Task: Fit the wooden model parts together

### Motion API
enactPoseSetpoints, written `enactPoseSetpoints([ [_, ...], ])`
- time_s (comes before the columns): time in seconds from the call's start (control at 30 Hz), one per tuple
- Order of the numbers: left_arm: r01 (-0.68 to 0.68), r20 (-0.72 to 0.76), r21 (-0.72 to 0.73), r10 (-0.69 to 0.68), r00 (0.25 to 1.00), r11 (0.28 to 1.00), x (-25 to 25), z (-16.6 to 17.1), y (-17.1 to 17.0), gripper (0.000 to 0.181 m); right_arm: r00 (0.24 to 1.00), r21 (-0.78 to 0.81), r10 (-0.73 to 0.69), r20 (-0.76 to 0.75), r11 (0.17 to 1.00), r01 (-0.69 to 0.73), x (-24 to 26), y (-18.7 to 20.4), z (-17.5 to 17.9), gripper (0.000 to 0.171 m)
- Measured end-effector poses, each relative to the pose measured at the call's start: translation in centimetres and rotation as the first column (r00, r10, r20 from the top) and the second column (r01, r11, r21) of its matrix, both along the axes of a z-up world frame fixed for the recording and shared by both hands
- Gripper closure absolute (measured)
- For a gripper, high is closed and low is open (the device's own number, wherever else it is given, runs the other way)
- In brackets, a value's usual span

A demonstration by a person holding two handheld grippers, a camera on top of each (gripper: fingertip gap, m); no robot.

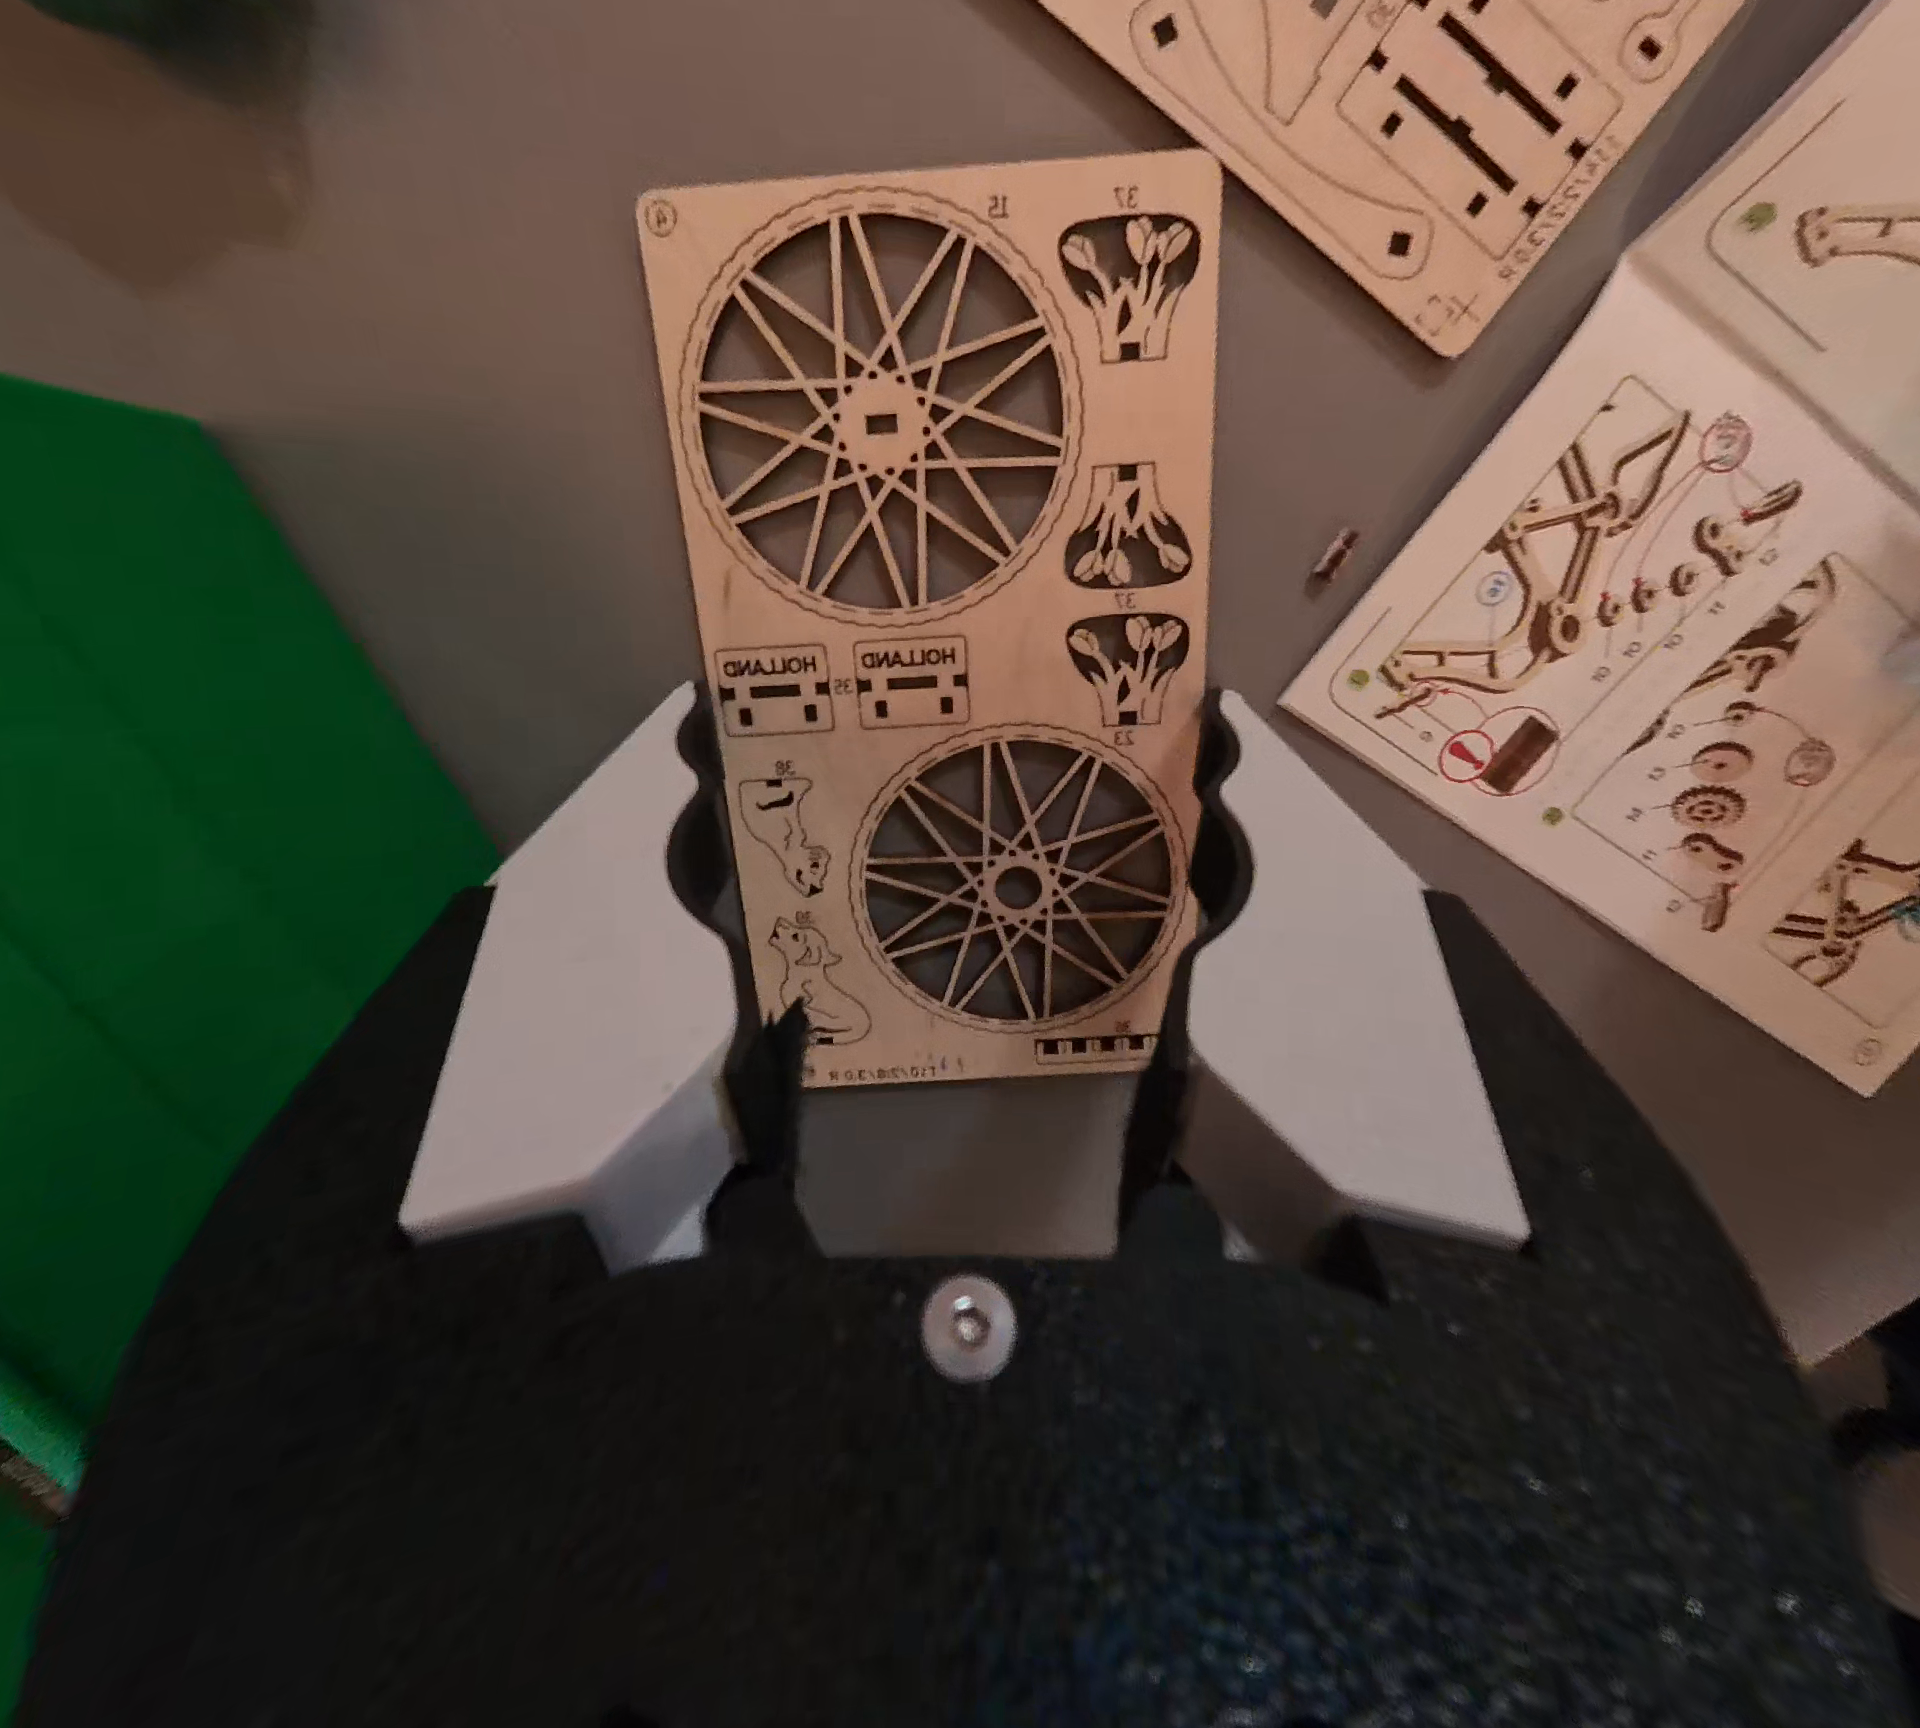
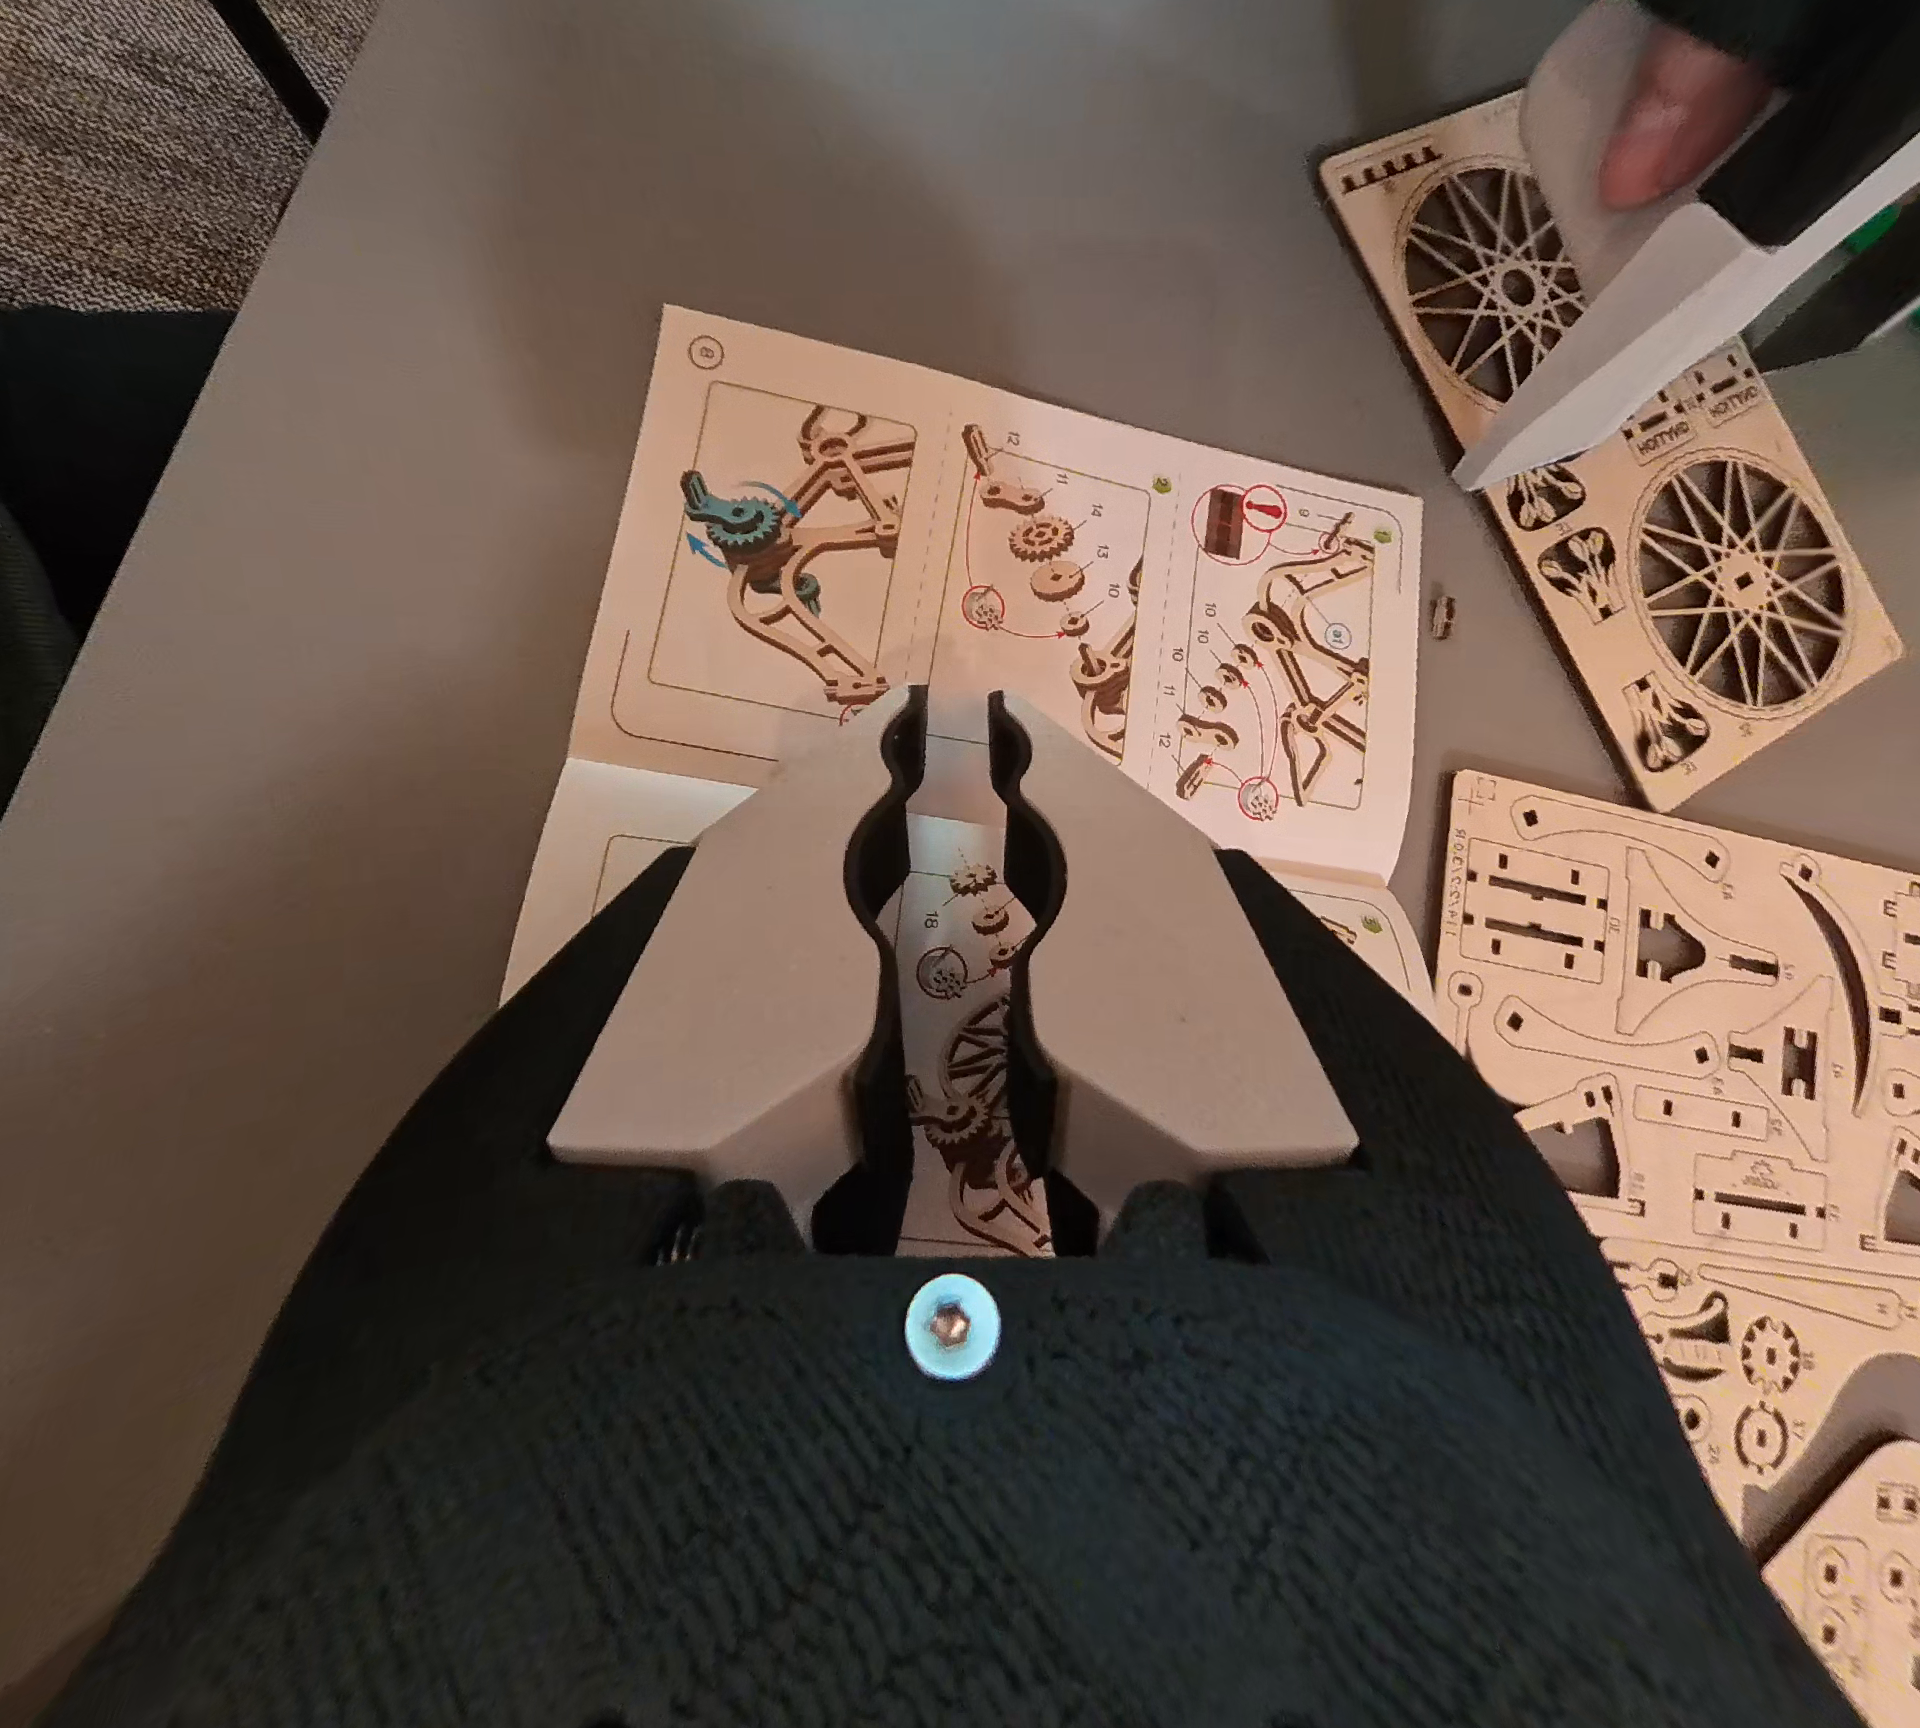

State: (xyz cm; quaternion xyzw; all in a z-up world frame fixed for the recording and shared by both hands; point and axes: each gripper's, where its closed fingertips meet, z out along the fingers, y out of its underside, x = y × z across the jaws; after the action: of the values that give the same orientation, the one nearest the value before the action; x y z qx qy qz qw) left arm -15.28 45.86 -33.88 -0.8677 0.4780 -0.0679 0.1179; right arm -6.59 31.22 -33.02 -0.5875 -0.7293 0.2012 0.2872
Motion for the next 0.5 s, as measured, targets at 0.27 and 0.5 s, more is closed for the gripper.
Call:
enactPoseSetpoints([
  [0.27,-0.059,0.118,0.073,0.050,0.992,0.996,-0.3,3.0,-1.2,0.092,1.000,0.000,-0.016,-0.008,1.000,0.016,-0.7,0.6,0.0,0.162],
  [0.5,-0.101,0.023,0.081,0.100,0.995,0.992,-2.3,3.6,-5.2,0.092,0.999,0.003,-0.009,-0.033,1.000,0.009,-2.4,0.9,0.0,0.163],
])
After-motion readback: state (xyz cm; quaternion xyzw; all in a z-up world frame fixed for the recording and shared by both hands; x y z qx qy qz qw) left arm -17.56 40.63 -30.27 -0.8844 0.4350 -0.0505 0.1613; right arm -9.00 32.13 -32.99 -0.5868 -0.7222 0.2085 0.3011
